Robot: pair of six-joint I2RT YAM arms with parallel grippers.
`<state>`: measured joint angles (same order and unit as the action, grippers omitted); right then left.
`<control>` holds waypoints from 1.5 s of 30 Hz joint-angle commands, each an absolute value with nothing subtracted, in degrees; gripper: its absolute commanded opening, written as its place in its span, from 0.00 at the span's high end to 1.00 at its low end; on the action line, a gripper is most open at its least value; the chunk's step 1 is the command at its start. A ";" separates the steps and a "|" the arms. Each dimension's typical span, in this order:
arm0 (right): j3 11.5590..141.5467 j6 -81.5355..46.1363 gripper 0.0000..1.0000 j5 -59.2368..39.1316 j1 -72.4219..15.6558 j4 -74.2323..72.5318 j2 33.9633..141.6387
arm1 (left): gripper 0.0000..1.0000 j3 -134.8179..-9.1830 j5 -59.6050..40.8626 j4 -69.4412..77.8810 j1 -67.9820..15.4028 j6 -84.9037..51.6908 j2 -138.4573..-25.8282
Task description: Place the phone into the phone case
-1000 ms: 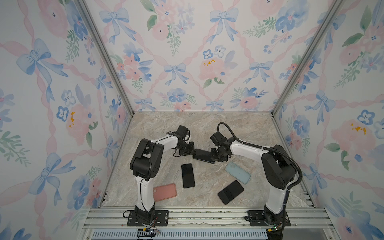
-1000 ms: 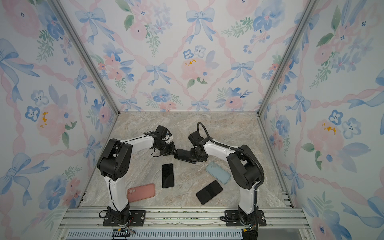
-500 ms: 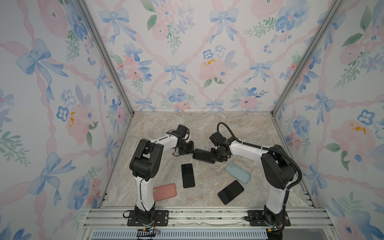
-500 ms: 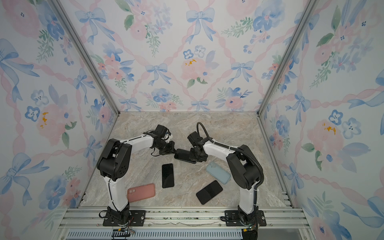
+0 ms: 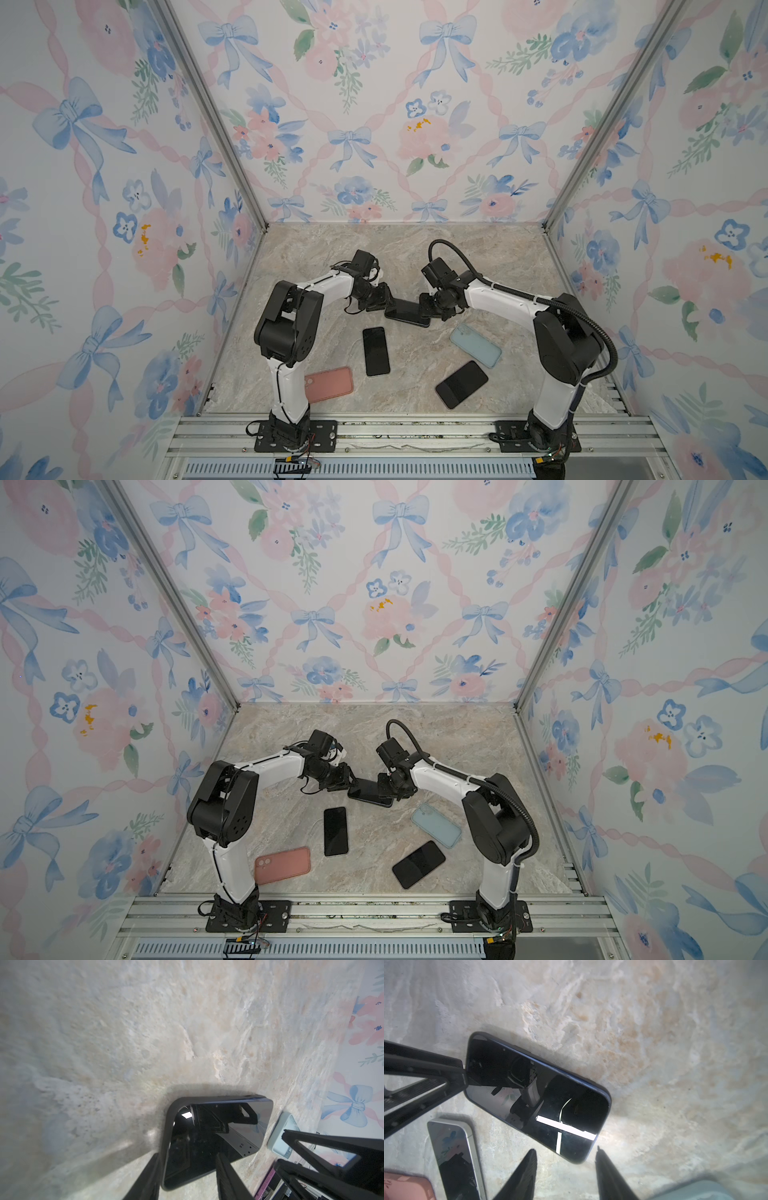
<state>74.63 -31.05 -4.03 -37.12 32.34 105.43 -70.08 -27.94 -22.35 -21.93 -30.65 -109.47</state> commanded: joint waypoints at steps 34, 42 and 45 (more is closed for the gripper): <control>75.49 -16.61 0.37 -19.34 -30.67 20.83 114.30 | 0.38 -62.75 -27.50 -19.47 -29.27 -36.29 -105.31; 72.73 -17.29 0.37 -19.34 -31.97 20.09 112.80 | 0.41 -63.04 -28.48 -17.98 -29.00 -36.45 -107.68; 71.69 -17.49 0.38 -19.34 -32.29 19.92 111.90 | 0.42 -63.22 -28.56 -17.58 -28.92 -36.41 -108.02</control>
<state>73.78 -16.53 -18.48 -31.18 19.14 113.25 -62.89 -28.14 -18.20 -29.21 -36.27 -106.45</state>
